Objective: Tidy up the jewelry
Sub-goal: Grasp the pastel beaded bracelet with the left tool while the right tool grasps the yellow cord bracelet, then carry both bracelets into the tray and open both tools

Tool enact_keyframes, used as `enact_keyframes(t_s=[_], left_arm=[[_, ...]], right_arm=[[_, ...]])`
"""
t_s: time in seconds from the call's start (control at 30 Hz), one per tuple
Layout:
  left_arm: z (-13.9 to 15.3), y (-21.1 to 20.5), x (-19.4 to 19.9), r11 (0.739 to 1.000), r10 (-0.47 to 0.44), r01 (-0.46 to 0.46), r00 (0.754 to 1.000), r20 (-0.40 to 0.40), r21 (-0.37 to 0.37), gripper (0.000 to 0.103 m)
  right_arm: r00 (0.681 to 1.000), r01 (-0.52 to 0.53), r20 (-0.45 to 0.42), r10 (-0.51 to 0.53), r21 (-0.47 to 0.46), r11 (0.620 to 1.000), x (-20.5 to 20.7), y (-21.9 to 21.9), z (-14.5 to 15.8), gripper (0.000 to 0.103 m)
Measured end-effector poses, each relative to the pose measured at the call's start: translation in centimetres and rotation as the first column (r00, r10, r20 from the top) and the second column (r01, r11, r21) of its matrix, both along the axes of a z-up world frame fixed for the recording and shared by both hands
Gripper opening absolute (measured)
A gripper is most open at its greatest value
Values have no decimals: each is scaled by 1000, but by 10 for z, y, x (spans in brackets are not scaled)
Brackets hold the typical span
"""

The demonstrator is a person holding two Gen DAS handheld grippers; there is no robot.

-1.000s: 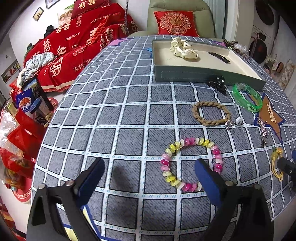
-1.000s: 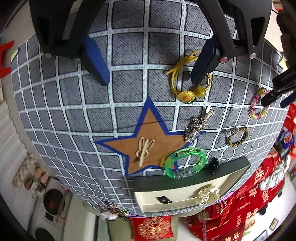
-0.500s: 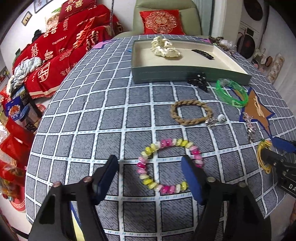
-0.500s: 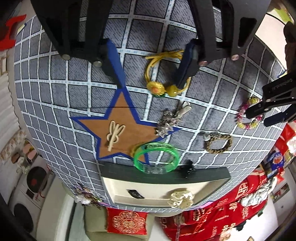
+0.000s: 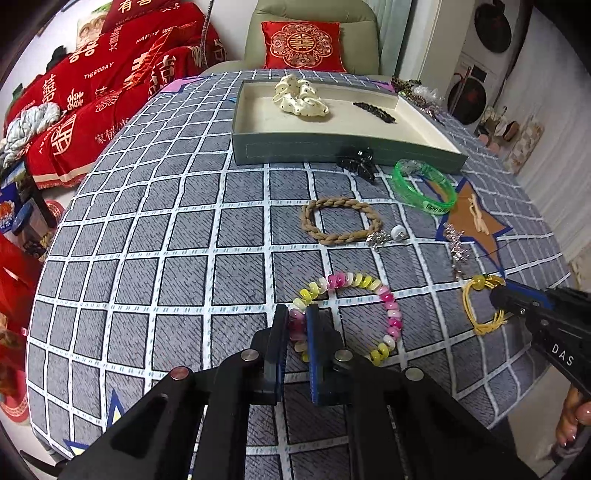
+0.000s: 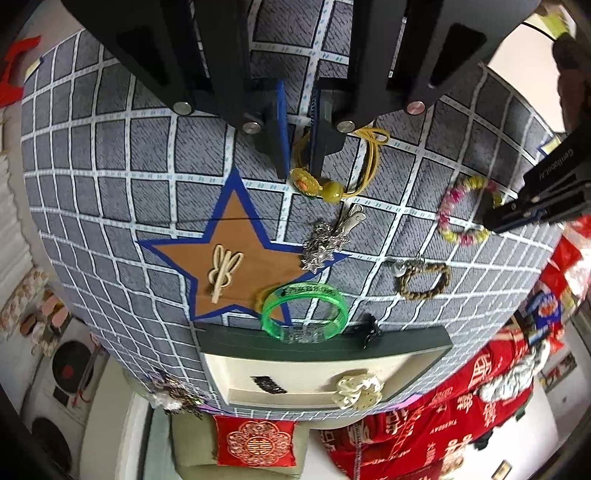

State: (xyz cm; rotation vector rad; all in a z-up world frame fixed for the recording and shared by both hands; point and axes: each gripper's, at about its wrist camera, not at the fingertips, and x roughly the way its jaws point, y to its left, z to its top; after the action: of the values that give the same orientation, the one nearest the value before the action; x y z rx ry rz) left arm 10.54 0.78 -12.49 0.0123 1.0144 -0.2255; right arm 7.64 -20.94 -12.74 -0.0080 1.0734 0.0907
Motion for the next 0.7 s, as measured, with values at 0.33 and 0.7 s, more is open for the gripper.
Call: enact_keyframes(t_s=[0.33,0.7], left_arm=[[31,3,-10,999,-4,7,998,56,-51,18],[48,1,-15,998,-11,16,996,89,-60,18]], right_arm=[[999,37,34,-39,67,997,-11,-19,21,5],[1000,-14,-5,15,71,997,-2,-13,13,28]])
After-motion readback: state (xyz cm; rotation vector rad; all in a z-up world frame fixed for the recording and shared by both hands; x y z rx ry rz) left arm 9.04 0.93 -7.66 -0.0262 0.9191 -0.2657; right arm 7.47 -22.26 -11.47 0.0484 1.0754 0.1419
